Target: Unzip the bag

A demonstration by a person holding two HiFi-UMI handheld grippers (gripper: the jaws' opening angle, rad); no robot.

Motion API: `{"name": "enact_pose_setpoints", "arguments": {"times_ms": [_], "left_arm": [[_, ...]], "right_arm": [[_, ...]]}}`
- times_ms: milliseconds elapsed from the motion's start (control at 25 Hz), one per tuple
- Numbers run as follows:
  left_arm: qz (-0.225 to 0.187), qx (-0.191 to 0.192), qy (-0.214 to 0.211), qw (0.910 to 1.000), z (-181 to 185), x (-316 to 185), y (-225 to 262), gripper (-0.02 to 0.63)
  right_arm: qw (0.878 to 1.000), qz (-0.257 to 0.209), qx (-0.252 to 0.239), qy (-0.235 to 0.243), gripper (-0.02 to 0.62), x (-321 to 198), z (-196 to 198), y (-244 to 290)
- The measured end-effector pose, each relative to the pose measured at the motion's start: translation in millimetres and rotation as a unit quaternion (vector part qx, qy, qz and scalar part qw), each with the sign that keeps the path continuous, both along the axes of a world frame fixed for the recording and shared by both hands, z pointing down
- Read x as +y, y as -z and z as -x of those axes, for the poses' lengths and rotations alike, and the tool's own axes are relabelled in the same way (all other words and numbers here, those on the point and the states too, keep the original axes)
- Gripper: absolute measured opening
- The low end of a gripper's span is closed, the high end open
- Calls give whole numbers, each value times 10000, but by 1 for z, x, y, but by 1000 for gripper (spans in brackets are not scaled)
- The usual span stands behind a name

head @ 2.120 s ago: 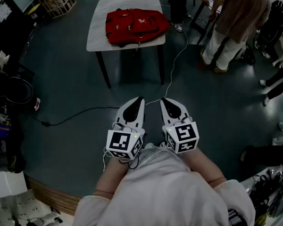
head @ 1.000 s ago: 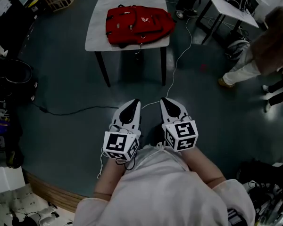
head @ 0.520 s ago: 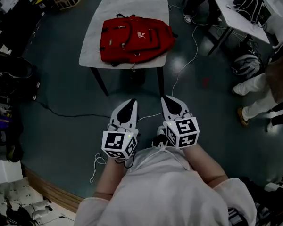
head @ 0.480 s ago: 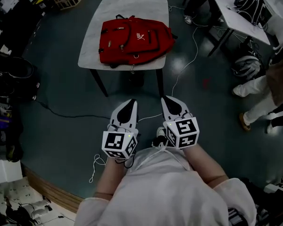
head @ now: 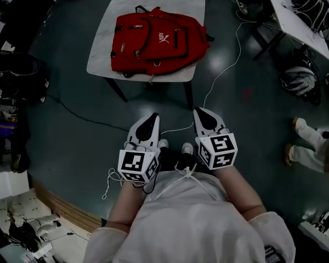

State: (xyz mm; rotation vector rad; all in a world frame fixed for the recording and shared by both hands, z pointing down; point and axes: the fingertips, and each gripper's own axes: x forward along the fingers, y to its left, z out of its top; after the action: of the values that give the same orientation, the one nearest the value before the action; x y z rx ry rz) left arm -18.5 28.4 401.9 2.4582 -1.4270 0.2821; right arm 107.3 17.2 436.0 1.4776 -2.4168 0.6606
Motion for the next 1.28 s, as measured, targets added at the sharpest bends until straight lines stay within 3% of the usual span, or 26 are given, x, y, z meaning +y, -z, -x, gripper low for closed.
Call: {"name": "enact_pose_setpoints", "arguments": {"times_ms": [360,840,1280], "left_arm": [[236,91,37,9997,33,-77,-22,25],[660,-91,-626,9958,81,-204,-71,25],[1705,-238,-1042,9795,94,-239,-181,25]], "right_arm": [[9989,424,163,70,28,-53,25,-28],[9926,1162,331,-133,28,-150,101,-78],[9720,2313,360,203,31,-167,165,-161]]}}
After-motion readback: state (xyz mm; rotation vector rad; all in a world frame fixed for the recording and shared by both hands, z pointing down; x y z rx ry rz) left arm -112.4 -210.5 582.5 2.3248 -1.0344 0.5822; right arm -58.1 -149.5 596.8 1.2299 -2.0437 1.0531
